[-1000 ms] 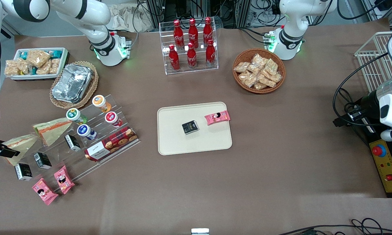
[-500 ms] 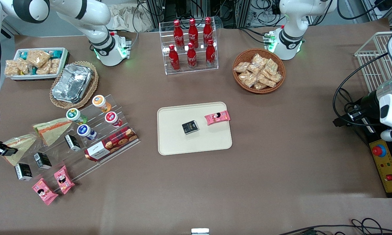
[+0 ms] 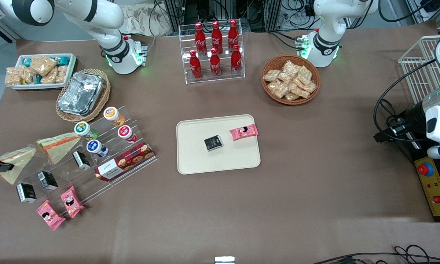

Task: Place sandwich on tray
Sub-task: 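Close the right gripper on the wrapped orange sandwich wedge, then lift the sandwich out of the rack and carry it toward the tray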

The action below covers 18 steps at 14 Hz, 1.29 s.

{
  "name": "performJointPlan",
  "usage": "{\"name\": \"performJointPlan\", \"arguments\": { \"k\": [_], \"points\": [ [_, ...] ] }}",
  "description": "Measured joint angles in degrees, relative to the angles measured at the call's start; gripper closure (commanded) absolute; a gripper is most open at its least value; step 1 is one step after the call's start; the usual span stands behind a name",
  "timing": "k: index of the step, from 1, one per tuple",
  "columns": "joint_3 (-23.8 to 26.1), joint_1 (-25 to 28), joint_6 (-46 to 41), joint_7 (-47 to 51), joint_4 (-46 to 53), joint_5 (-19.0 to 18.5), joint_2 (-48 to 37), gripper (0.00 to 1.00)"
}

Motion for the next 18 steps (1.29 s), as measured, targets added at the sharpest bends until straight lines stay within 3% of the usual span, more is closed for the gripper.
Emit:
{"name": "performJointPlan", "arguments": {
  "k": [6,11,16,18],
  "points": [
    [0.4,1.8,-16.0,4.3,6.1,0.1,-4.4,1.00],
    [0.9,12.1,-25.2,25.5,6.7,0.2,-10.0,1.00],
    [1.6,25.1,-26.9,52.0,6.7,0.9,-11.0,1.00],
    [1.7,29.9,-25.9,61.9,6.6,4.3,-10.9,1.00]
  ]
}}
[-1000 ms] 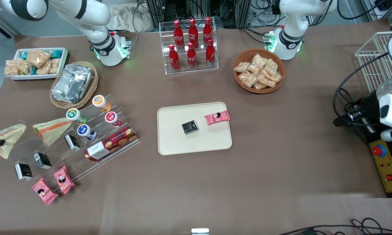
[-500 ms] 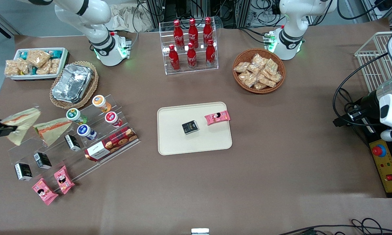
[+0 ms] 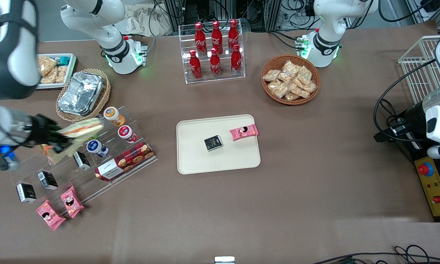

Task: Place sandwich on tray
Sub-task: 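Lift the sandwich out of the rack and carry it toward the tray, then lower the held sandwich onto the white tray beside the black box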

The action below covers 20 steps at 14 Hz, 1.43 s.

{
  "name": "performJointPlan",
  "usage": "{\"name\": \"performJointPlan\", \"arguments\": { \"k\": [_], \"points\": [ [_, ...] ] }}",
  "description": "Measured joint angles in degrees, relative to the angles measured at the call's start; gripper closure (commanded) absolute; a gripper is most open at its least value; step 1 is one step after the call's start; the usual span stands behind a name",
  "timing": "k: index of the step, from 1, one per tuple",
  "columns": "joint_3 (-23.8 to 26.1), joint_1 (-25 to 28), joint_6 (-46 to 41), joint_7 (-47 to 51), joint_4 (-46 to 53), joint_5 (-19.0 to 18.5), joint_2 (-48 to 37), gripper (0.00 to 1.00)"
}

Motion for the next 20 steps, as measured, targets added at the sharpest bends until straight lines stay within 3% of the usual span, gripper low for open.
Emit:
{"name": "performJointPlan", "arguments": {
  "k": [2,4,9,20],
  "points": [
    [0.0,2.3,2.3,8.3,-0.1,6.5,0.5,1.00],
    [0.0,4.2,5.5,13.6,-0.3,9.7,1.8,1.00],
    [-0.1,13.2,14.8,25.6,-1.1,10.1,6.5,1.00],
    [-0.2,24.2,29.8,38.1,-2.3,10.2,15.3,1.00]
  ]
}}
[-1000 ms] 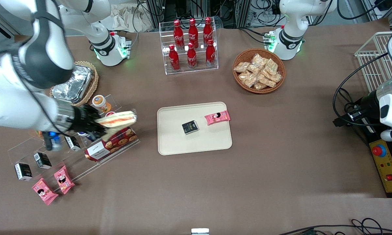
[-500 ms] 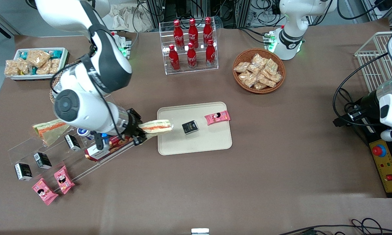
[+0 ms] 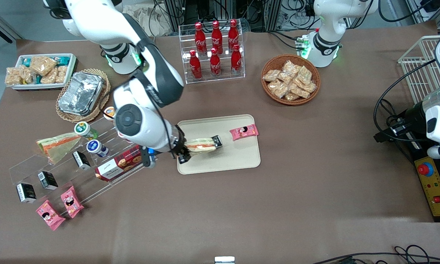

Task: Place sandwich on tray
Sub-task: 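Lower the held sandwich onto the white tray beside the black box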

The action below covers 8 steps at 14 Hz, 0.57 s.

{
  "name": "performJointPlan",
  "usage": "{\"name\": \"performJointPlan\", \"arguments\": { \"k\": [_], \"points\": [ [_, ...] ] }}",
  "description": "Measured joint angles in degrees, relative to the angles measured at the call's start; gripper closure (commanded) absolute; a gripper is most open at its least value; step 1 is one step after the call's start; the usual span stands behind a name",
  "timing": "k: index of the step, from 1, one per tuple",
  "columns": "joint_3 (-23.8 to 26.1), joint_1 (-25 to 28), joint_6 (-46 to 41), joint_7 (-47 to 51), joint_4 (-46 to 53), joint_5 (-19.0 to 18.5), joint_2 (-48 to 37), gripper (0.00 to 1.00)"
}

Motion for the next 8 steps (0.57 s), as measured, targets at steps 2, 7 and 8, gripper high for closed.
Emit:
{"name": "performJointPlan", "arguments": {
  "k": [2,7,8],
  "points": [
    [0.0,1.7,2.6,1.1,-0.2,0.0,2.2,1.00],
    [0.0,4.4,5.1,1.8,-1.0,0.0,6.4,1.00],
    [0.0,4.6,6.0,1.8,-1.6,0.0,7.0,1.00]
  ]
}}
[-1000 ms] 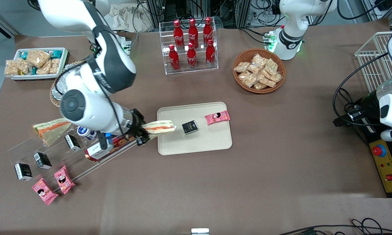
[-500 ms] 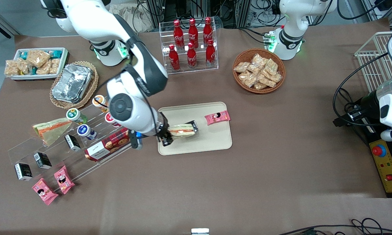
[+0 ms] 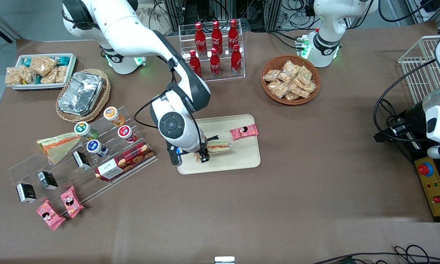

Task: Place sandwich on tray
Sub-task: 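Lower the held sandwich onto the white tray beside the black box, then open the right gripper and release the sandwich on the tray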

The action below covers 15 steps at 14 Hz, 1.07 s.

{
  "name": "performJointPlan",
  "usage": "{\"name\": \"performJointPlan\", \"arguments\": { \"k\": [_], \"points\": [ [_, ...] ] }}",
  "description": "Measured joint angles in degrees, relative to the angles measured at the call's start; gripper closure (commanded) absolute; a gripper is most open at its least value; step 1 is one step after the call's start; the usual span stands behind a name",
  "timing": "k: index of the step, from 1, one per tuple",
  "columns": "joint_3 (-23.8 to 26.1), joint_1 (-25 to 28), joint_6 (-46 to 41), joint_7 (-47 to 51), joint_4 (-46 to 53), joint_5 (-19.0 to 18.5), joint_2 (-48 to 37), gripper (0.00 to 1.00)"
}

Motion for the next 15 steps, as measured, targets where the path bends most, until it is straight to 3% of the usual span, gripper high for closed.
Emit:
{"name": "performJointPlan", "arguments": {
  "k": [9,11,12,13,14,15],
  "points": [
    [-0.1,0.5,7.4,1.5,-1.8,0.0,4.4,1.00],
    [-0.1,1.0,7.9,1.9,-1.9,0.0,5.2,0.67],
    [-0.1,1.2,8.2,2.0,-1.9,0.0,5.4,0.32],
    [-0.1,1.2,8.2,2.1,-1.9,0.0,5.5,0.12],
    [-0.1,1.2,8.2,2.2,-1.9,0.0,5.5,0.03],
    [-0.1,1.2,8.2,2.2,-1.9,0.0,5.6,0.03]
  ]
}}
